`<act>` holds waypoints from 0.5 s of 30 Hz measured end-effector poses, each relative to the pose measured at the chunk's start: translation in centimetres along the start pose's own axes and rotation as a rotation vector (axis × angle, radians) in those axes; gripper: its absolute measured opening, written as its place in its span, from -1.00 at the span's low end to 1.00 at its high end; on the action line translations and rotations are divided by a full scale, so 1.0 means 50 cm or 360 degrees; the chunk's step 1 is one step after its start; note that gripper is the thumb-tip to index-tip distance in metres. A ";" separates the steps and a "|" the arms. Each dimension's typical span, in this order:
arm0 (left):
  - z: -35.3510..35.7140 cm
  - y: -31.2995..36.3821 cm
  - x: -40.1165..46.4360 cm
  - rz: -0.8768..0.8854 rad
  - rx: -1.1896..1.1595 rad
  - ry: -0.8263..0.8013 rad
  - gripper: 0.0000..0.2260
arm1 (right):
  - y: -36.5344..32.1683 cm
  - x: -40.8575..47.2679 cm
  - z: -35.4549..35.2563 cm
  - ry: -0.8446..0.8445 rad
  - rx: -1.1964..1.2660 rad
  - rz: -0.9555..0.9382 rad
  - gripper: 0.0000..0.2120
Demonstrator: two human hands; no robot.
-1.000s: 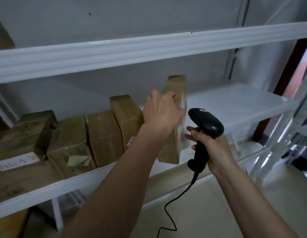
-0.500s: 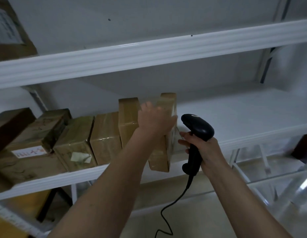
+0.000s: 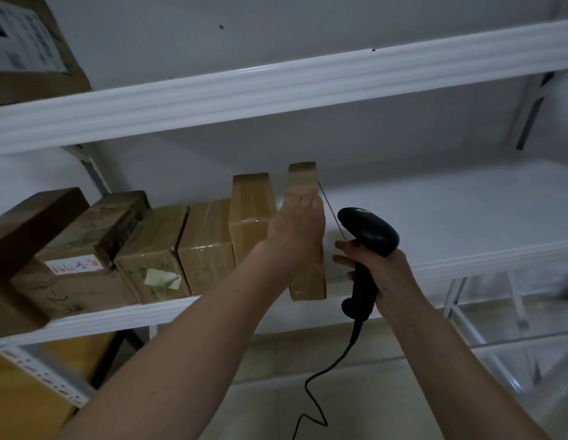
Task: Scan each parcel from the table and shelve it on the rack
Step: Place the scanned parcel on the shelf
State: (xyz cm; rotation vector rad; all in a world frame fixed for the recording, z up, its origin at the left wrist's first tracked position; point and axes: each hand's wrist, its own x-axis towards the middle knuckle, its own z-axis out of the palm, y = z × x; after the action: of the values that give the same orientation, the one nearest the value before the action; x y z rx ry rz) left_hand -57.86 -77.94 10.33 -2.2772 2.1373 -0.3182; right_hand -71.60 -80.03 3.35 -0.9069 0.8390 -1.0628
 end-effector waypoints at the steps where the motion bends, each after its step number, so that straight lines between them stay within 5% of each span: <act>1: 0.001 0.000 0.010 -0.0054 0.0049 -0.0033 0.00 | 0.001 0.001 0.000 -0.0009 0.0002 0.0005 -0.78; 7: 0.013 -0.017 0.053 -0.0249 0.0160 -0.0042 -0.20 | 0.009 0.006 0.008 -0.0044 -0.0040 0.0031 -0.68; 15: 0.014 -0.032 0.057 -0.0244 0.0117 -0.0045 -0.09 | 0.021 0.004 0.018 -0.0102 -0.0106 0.0093 -0.76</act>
State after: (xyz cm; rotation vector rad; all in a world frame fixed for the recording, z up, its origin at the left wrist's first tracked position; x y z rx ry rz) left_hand -56.02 -80.76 10.27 -2.3936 1.9089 -0.3566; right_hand -70.39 -79.80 2.70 -0.9620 0.8467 -0.9548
